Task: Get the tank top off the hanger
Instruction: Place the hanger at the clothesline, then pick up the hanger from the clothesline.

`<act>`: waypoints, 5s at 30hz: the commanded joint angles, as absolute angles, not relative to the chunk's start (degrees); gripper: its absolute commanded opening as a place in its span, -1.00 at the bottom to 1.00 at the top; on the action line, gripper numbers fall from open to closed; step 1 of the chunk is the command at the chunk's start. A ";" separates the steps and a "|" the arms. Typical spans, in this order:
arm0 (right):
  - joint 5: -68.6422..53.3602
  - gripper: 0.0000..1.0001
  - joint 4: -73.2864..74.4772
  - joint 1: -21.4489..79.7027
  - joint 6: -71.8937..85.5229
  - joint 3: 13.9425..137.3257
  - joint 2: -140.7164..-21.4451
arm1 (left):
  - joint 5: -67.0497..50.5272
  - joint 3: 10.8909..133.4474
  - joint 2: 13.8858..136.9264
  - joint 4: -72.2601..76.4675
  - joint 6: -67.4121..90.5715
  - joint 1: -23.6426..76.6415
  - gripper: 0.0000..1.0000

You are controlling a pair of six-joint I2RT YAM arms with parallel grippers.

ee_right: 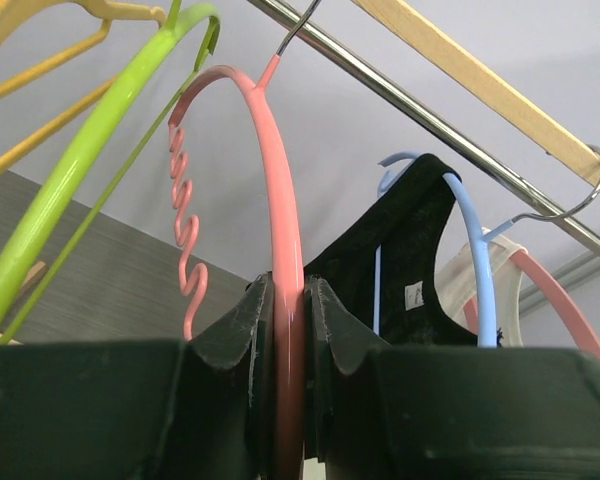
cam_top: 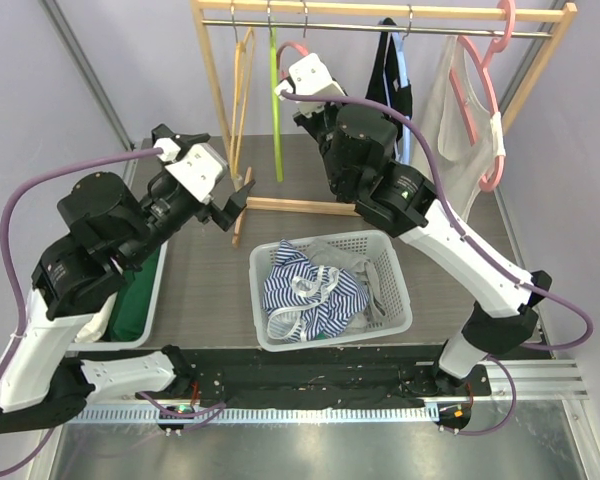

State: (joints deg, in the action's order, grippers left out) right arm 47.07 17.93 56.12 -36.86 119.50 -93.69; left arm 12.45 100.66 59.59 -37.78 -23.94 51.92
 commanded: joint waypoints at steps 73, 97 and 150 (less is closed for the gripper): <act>11.78 -0.95 28.21 25.40 -3.51 105.20 -76.99 | 9.23 103.18 66.00 -34.10 -20.74 51.50 0.99; 14.94 -0.98 6.01 25.40 -5.80 97.92 -68.74 | 8.88 102.66 65.04 -34.28 -21.71 51.33 0.97; -18.54 -0.98 24.26 25.40 1.50 115.31 -49.57 | 7.29 104.06 65.21 -34.37 -21.09 50.98 0.97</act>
